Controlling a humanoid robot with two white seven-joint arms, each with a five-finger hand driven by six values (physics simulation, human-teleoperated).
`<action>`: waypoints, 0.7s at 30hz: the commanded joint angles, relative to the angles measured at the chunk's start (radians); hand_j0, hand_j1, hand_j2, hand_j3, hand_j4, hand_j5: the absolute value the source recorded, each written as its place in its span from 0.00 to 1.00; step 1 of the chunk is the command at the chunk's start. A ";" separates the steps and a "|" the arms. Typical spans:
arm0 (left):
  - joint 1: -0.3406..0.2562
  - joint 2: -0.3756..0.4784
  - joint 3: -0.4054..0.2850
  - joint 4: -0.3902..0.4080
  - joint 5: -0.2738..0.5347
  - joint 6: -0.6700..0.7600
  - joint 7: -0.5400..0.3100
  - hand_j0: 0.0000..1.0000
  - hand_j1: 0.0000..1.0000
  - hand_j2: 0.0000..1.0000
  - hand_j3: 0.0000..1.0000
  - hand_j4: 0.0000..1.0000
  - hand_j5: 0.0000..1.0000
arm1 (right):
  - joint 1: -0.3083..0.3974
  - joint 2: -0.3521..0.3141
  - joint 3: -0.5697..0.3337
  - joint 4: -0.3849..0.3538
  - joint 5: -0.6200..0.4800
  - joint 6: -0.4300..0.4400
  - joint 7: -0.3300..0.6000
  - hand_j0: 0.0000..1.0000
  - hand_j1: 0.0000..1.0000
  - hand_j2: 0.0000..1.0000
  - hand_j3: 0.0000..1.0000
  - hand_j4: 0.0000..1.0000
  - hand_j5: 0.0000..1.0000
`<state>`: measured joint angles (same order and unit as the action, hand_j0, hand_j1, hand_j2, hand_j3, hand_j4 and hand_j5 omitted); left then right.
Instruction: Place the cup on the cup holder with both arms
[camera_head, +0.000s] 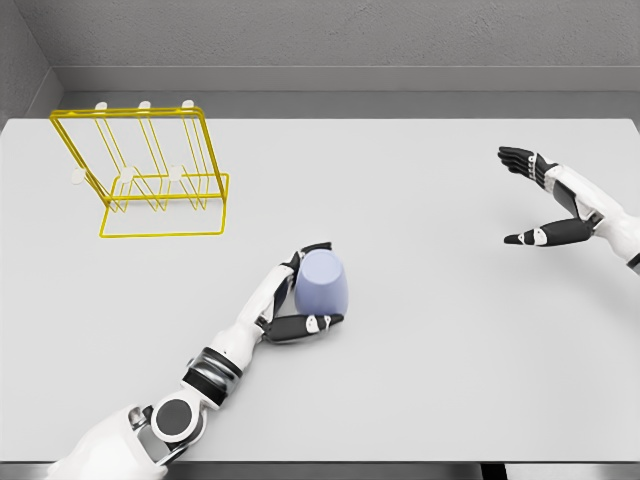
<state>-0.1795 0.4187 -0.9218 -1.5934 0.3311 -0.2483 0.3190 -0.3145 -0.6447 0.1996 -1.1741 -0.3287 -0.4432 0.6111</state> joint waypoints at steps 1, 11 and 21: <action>0.000 0.000 0.000 0.000 -0.003 0.000 0.000 0.71 0.71 0.71 0.71 0.71 0.71 | 0.000 -0.001 0.000 -0.001 -0.007 0.001 0.000 1.00 1.00 1.00 1.00 1.00 1.00; 0.003 0.002 0.004 0.000 -0.003 -0.003 0.000 0.66 0.66 0.66 0.66 0.66 0.66 | 0.000 -0.001 0.001 -0.001 -0.007 0.001 0.000 1.00 1.00 1.00 1.00 1.00 1.00; 0.008 0.012 0.058 -0.045 -0.003 -0.022 -0.001 0.67 0.67 0.67 0.67 0.67 0.67 | 0.000 0.016 0.004 -0.001 -0.007 0.001 0.000 1.00 1.00 1.00 1.00 1.00 1.00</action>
<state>-0.1703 0.4274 -0.8811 -1.6239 0.3318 -0.2664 0.3182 -0.3160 -0.6296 0.2039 -1.1741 -0.3287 -0.4431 0.6111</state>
